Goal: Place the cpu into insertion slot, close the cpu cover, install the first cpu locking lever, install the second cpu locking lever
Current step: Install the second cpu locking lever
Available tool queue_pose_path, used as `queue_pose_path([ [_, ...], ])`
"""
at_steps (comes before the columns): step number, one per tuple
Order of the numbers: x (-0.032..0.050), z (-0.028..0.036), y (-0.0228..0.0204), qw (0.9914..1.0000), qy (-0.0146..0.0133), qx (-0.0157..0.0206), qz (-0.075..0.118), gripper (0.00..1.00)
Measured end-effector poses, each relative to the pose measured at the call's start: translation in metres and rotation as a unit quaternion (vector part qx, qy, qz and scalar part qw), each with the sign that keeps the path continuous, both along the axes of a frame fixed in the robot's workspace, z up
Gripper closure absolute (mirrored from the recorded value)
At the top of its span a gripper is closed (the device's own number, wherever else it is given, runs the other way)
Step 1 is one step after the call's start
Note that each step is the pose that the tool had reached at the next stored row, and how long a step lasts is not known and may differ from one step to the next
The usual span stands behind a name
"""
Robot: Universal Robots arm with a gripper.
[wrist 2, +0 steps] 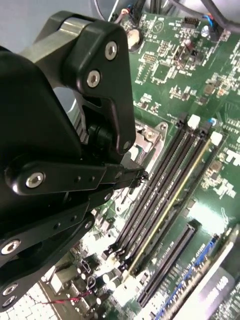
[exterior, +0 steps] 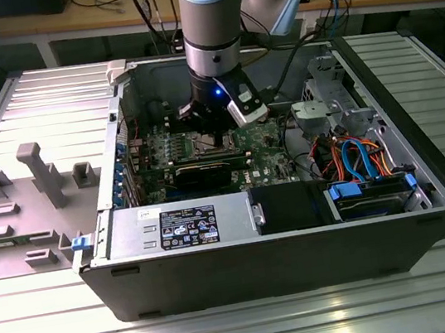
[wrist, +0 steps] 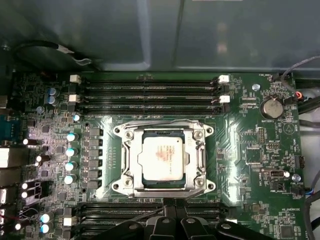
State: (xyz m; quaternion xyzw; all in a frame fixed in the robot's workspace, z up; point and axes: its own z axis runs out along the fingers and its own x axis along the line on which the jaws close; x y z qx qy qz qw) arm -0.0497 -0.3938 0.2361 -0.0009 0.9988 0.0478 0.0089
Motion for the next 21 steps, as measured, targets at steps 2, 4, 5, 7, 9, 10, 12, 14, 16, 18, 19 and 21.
queue_pose_path([
  [2, -0.0025, -0.0006, -0.0002, 1.00000, 0.0014, 0.0001, 0.000, 0.89],
  [4, -0.0035, -0.0007, -0.0003, 1.00000, 0.0021, 0.0000, 0.000, 0.89],
  [5, -0.0037, -0.0008, -0.0003, 1.00000, 0.0021, 0.0000, 0.000, 0.89],
  [7, -0.0039, -0.0008, -0.0003, 1.00000, 0.0021, 0.0000, 0.000, 0.89],
  [9, -0.0039, -0.0008, -0.0003, 1.00000, 0.0021, 0.0000, 0.000, 0.89],
  [10, -0.0039, -0.0008, -0.0003, 1.00000, 0.0021, 0.0000, 0.000, 0.89],
  [12, -0.0039, -0.0008, -0.0003, 1.00000, 0.0021, 0.0000, 0.000, 0.89],
  [14, -0.0039, -0.0008, -0.0003, 1.00000, 0.0021, 0.0000, 0.000, 0.89],
  [16, -0.0039, -0.0008, -0.0003, 1.00000, 0.0021, 0.0000, 0.000, 0.89],
  [18, -0.0040, -0.0007, -0.0004, 1.00000, 0.0023, 0.0016, 0.000, 0.89],
  [19, -0.0040, -0.0007, -0.0009, 0.99999, 0.0025, 0.0022, 0.000, 0.89],
  [21, -0.0041, -0.0007, -0.0041, 0.99998, 0.0033, 0.0044, 0.000, 0.89],
])
